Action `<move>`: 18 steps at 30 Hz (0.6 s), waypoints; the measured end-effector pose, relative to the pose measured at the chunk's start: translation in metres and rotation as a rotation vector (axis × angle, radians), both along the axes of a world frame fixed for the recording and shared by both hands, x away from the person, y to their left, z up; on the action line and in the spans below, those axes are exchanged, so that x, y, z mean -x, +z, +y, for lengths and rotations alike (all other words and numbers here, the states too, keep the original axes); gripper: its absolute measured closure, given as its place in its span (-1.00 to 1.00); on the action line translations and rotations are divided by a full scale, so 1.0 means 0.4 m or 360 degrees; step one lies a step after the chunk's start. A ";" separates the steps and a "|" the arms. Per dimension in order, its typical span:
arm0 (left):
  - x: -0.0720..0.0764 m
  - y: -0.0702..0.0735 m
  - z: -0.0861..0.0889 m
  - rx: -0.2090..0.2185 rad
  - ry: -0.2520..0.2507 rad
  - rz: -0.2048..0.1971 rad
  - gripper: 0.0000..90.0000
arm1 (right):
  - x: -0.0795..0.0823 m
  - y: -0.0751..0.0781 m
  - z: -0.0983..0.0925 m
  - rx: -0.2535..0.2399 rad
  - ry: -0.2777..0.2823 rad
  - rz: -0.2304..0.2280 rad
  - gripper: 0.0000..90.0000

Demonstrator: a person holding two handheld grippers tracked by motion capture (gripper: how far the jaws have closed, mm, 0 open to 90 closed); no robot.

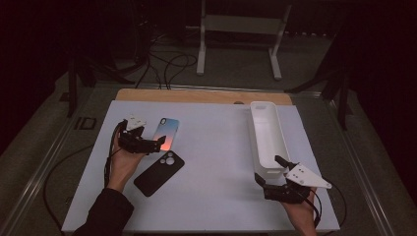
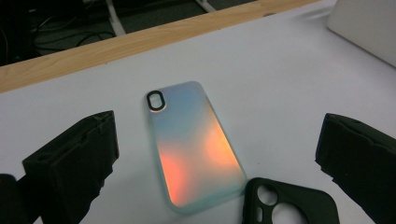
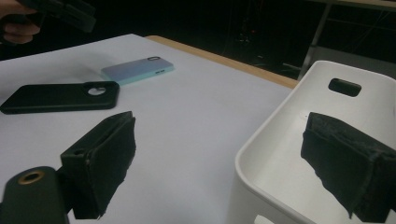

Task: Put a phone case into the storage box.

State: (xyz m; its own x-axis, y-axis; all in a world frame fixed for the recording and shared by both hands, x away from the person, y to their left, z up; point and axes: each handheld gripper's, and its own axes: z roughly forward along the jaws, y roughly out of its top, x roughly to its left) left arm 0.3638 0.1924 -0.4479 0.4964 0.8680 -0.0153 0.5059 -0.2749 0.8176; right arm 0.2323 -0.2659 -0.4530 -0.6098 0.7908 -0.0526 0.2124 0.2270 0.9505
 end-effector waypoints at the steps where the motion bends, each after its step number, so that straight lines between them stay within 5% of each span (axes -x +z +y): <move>1: -0.003 -0.001 -0.002 0.0005 0.0007 0.0005 -1.00 | 0.000 0.000 0.000 -0.0001 0.0000 0.0000 -0.78; 18: -0.060 -0.041 -0.028 -0.0040 0.0035 0.0139 -1.00 | -0.001 -0.001 -0.001 0.0000 -0.0003 0.0005 -0.78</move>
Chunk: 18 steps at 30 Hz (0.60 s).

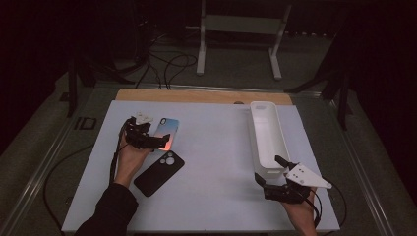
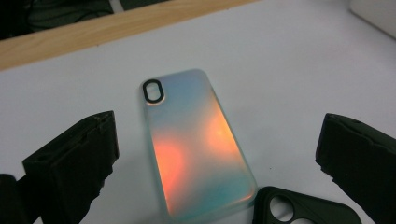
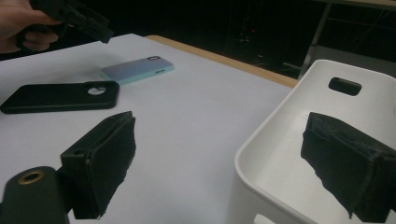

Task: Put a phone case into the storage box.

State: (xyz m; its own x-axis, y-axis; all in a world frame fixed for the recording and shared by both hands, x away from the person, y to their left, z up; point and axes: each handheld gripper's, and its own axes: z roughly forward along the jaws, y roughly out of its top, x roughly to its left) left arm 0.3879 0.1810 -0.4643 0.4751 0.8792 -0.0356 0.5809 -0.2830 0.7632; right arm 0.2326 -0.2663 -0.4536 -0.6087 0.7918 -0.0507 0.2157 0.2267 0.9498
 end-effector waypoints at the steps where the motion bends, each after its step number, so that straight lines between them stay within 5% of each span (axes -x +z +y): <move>1: -0.003 -0.003 -0.001 -0.0002 0.0003 0.0015 -1.00 | 0.000 0.000 0.000 0.0000 -0.0001 0.0001 -0.78; 18: -0.063 -0.059 -0.035 -0.0085 0.0089 0.0177 -1.00 | -0.002 -0.002 -0.001 -0.0006 0.0005 0.0001 -0.78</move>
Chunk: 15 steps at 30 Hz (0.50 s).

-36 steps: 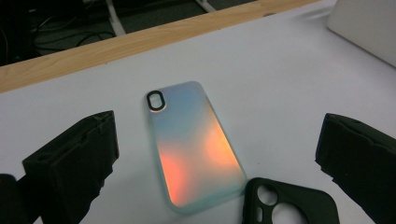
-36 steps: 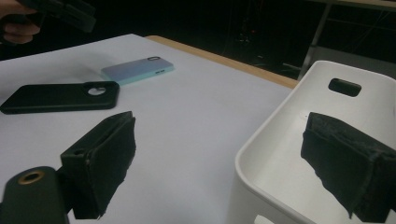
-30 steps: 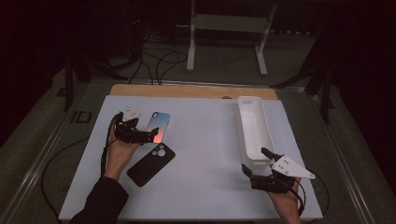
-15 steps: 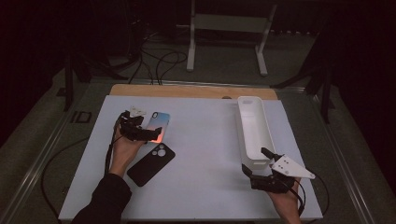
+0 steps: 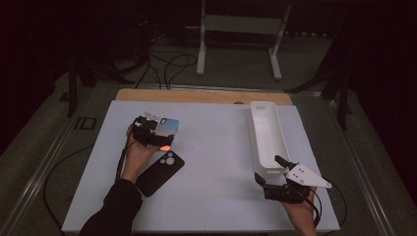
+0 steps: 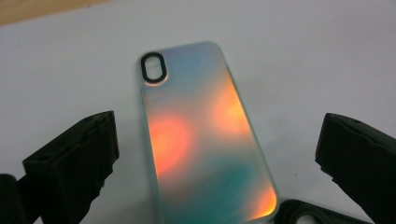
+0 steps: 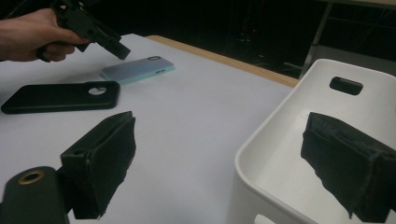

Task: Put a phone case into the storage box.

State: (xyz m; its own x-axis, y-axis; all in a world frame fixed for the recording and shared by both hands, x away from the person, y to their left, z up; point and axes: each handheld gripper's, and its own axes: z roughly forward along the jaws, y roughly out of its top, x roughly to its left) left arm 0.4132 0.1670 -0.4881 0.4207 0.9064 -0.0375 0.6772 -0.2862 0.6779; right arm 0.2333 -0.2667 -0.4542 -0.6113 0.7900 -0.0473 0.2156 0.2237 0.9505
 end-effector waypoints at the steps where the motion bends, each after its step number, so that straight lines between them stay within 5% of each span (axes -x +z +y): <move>1: -0.003 -0.004 0.000 -0.0002 0.0000 0.0011 -1.00 | 0.000 0.000 0.000 0.0001 0.0000 0.0003 -0.78; 15: -0.029 -0.063 -0.023 -0.0057 0.0059 0.0132 -1.00 | -0.001 -0.002 -0.001 0.0006 0.0000 0.0004 -0.78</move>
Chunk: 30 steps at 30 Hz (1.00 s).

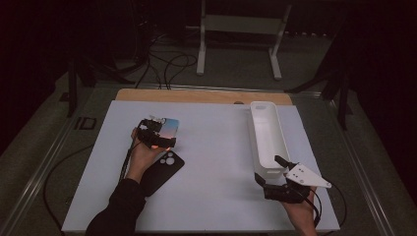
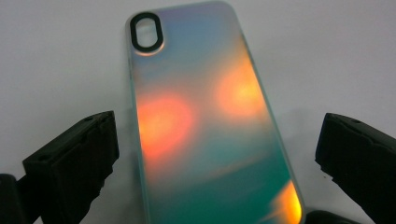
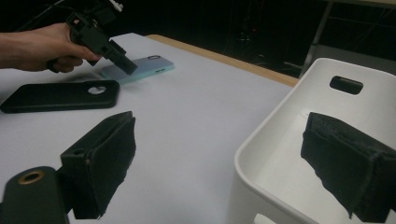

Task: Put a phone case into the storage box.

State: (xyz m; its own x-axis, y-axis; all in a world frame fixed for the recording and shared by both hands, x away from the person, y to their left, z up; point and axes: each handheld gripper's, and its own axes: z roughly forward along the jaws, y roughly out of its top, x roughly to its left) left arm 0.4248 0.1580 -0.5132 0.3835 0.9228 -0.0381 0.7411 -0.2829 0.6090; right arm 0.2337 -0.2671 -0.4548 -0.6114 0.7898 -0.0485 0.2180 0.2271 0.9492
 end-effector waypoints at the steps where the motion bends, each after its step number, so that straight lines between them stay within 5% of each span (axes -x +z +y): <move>1: -0.001 -0.003 0.000 -0.0001 -0.0003 0.0012 -1.00 | 0.000 0.000 0.000 -0.0006 0.0000 0.0001 -0.78; 12: -0.005 -0.028 -0.004 -0.0066 0.0025 0.0029 -0.95 | 0.000 -0.001 -0.001 0.0000 -0.0003 -0.0002 -0.78; 30: -0.006 -0.015 0.020 -0.0052 -0.0014 0.0070 -0.65 | 0.001 -0.001 0.000 0.0012 -0.0004 -0.0001 -0.78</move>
